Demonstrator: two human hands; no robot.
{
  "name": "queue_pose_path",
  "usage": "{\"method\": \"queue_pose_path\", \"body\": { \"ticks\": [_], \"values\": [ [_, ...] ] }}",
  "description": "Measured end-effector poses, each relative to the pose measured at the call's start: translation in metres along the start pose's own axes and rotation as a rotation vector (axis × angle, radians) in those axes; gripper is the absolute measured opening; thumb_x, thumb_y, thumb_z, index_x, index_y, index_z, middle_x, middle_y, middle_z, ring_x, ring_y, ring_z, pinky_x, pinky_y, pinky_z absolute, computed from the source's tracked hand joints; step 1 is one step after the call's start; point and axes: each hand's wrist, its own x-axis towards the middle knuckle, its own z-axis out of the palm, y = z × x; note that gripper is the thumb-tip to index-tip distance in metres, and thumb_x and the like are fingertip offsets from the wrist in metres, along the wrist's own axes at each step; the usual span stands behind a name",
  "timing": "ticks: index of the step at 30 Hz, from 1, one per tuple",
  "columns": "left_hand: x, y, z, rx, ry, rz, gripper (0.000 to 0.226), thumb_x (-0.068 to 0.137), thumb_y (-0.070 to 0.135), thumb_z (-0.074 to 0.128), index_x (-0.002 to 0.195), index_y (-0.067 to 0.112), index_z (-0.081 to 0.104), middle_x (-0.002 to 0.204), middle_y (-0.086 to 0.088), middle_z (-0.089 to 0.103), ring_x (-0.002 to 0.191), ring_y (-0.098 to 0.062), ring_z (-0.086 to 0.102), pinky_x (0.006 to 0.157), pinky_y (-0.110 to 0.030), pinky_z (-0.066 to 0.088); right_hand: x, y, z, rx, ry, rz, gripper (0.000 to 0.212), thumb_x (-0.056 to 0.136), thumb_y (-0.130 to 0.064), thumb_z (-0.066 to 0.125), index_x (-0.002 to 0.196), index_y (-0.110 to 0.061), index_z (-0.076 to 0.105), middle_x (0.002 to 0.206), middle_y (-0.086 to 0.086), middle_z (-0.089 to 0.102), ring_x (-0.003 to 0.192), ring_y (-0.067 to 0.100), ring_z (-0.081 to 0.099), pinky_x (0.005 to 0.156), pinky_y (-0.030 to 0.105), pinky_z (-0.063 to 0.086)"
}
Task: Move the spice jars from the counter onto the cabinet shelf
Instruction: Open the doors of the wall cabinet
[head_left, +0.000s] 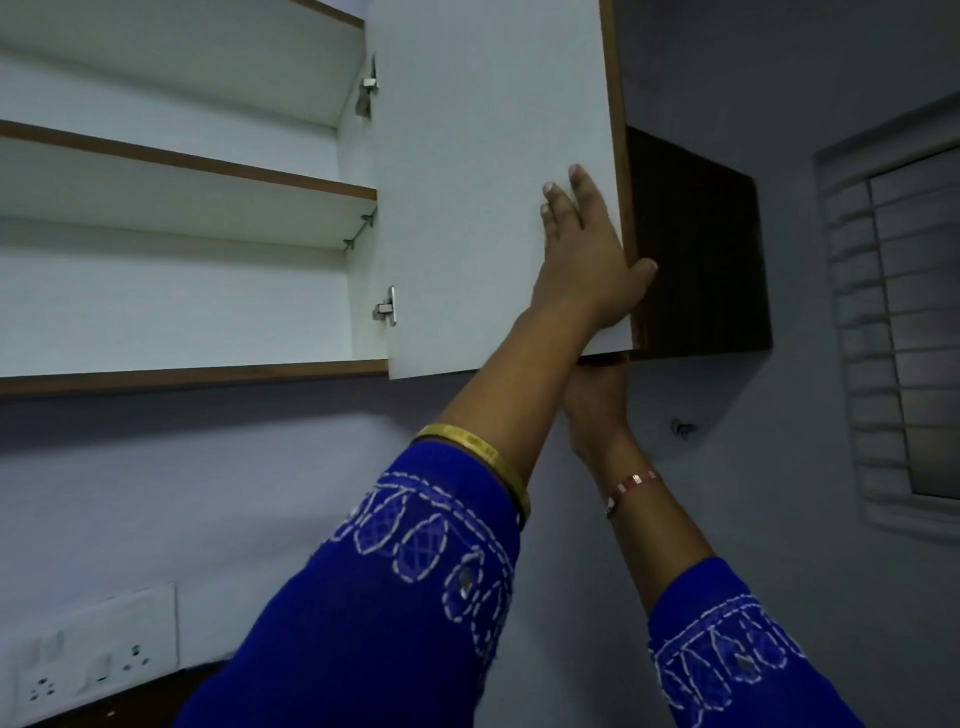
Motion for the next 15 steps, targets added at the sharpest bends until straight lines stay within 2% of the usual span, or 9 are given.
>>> {"method": "queue_pose_path", "body": {
  "ticks": [2, 5, 8, 10, 13, 15],
  "values": [
    [0.009, 0.002, 0.015, 0.014, -0.028, 0.01, 0.098, 0.09, 0.03, 0.056, 0.146, 0.008, -0.021, 0.154, -0.017, -0.026, 0.144, -0.031, -0.018, 0.118, -0.039, 0.004, 0.015, 0.004, -0.017, -0.049, 0.017, -0.006, 0.045, 0.086, 0.006, 0.057, 0.129, 0.004, 0.047, 0.099, 0.001, 0.061, 0.086, 0.008, 0.056, 0.067, 0.011, 0.049],
    [0.019, 0.005, 0.032, 0.018, -0.014, 0.022, 0.097, 0.09, 0.03, 0.056, 0.146, 0.007, -0.02, 0.153, -0.018, -0.026, 0.144, -0.032, -0.019, 0.118, -0.04, 0.002, 0.03, 0.008, -0.03, -0.08, -0.005, -0.006, 0.042, 0.087, 0.005, 0.056, 0.128, 0.004, 0.047, 0.087, -0.005, 0.056, 0.08, 0.006, 0.054, 0.064, 0.013, 0.048],
    [0.023, 0.001, 0.039, 0.017, 0.017, 0.044, 0.095, 0.091, 0.031, 0.055, 0.146, 0.008, -0.019, 0.154, -0.017, -0.025, 0.144, -0.031, -0.019, 0.118, -0.039, 0.003, 0.036, 0.013, -0.035, -0.081, 0.008, 0.007, 0.034, 0.086, 0.006, 0.057, 0.12, -0.001, 0.052, 0.084, -0.005, 0.056, 0.077, 0.004, 0.054, 0.054, 0.006, 0.048],
    [0.022, -0.003, 0.038, 0.03, 0.024, 0.06, 0.095, 0.091, 0.034, 0.054, 0.146, 0.009, -0.018, 0.154, -0.017, -0.024, 0.145, -0.031, -0.018, 0.118, -0.039, 0.004, 0.036, 0.013, -0.033, -0.074, 0.027, 0.022, 0.037, 0.084, 0.006, 0.059, 0.12, 0.0, 0.053, 0.089, -0.003, 0.059, 0.079, 0.004, 0.056, 0.054, 0.005, 0.048],
    [0.015, -0.007, 0.03, 0.047, 0.025, 0.081, 0.093, 0.091, 0.038, 0.052, 0.147, 0.008, -0.017, 0.155, -0.017, -0.022, 0.145, -0.03, -0.016, 0.118, -0.039, 0.005, 0.03, 0.013, -0.027, -0.067, 0.049, 0.01, 0.046, 0.082, 0.006, 0.062, 0.126, 0.0, 0.052, 0.107, 0.005, 0.061, 0.083, 0.003, 0.057, 0.062, 0.006, 0.049],
    [0.007, -0.01, 0.023, 0.049, 0.016, 0.091, 0.09, 0.092, 0.04, 0.048, 0.147, 0.008, -0.016, 0.156, -0.016, -0.02, 0.146, -0.029, -0.014, 0.118, -0.039, 0.004, 0.024, 0.011, -0.022, -0.057, 0.058, 0.001, 0.048, 0.081, 0.009, 0.062, 0.127, 0.0, 0.051, 0.109, 0.004, 0.06, 0.083, 0.001, 0.057, 0.061, 0.004, 0.049]
  ]
}}
